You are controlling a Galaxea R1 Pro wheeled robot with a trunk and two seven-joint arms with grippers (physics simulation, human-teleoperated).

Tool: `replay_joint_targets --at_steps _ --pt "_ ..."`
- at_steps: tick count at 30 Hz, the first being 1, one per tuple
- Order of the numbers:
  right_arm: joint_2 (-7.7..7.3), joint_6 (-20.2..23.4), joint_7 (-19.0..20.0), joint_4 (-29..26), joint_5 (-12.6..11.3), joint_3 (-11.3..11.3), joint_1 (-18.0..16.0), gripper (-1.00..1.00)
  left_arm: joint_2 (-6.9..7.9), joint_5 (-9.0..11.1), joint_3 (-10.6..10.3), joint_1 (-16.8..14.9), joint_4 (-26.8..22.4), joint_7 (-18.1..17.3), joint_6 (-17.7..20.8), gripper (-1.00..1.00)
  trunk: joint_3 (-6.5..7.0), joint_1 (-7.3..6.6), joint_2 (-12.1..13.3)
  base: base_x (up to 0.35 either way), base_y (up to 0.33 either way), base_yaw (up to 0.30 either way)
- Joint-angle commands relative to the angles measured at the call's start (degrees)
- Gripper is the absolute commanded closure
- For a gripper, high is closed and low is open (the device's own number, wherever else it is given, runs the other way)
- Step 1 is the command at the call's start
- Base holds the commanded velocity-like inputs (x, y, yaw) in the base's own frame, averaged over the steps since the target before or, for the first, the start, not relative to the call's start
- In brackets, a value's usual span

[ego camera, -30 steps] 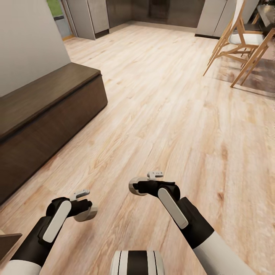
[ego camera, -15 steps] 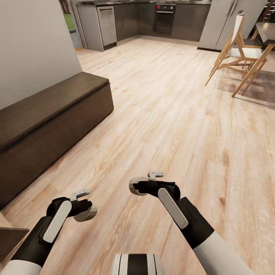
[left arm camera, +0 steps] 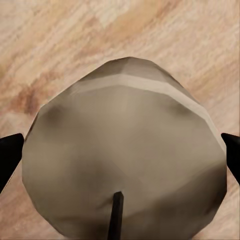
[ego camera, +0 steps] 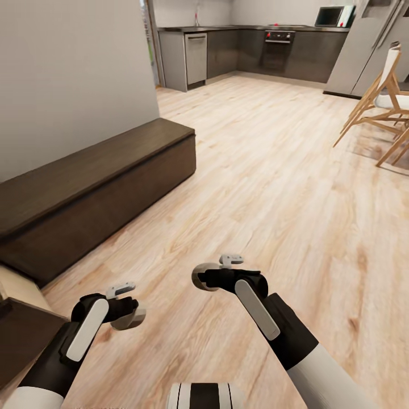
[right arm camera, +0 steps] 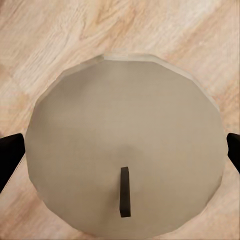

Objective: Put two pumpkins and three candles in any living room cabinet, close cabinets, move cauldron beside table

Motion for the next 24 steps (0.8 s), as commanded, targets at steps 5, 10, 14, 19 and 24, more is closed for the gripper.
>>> replay_joint_targets --at_steps 5,10,14,19,24 --pt "-0.01 0.03 -0.66 -0.07 -0.73 0.05 -0.03 1.00 0.04 0.54 -0.16 -0.04 -0.04 0.60 0.09 1.00 1.07 -0.14 0.05 0.000 0.000 0.289" --pt "0.00 0.03 -0.68 -0.04 -0.91 -0.08 -0.03 1.00 0.03 0.54 -0.16 -0.04 -0.04 0.60 0.09 1.00 2.18 -0.26 0.12 0.000 0.000 0.289" --pt "-0.03 0.02 -3.34 0.87 -1.02 -0.42 -0.03 1.00 0.00 0.54 -0.17 -0.04 -0.04 0.62 0.09 1.00 3.07 -0.37 0.17 0.000 0.000 0.289" --pt "0.06 -0.20 -18.57 5.40 -1.37 -7.99 -0.03 1.00 -0.05 0.52 -0.44 -0.04 -0.04 0.68 0.09 1.00 4.17 -0.50 0.24 0.000 0.000 0.289" --pt "0.07 -0.22 -21.96 6.30 -1.22 -12.72 -0.04 1.00 -0.05 0.46 -1.91 -0.04 -0.04 0.76 0.09 1.00 5.28 -0.63 0.31 0.000 0.000 0.212"
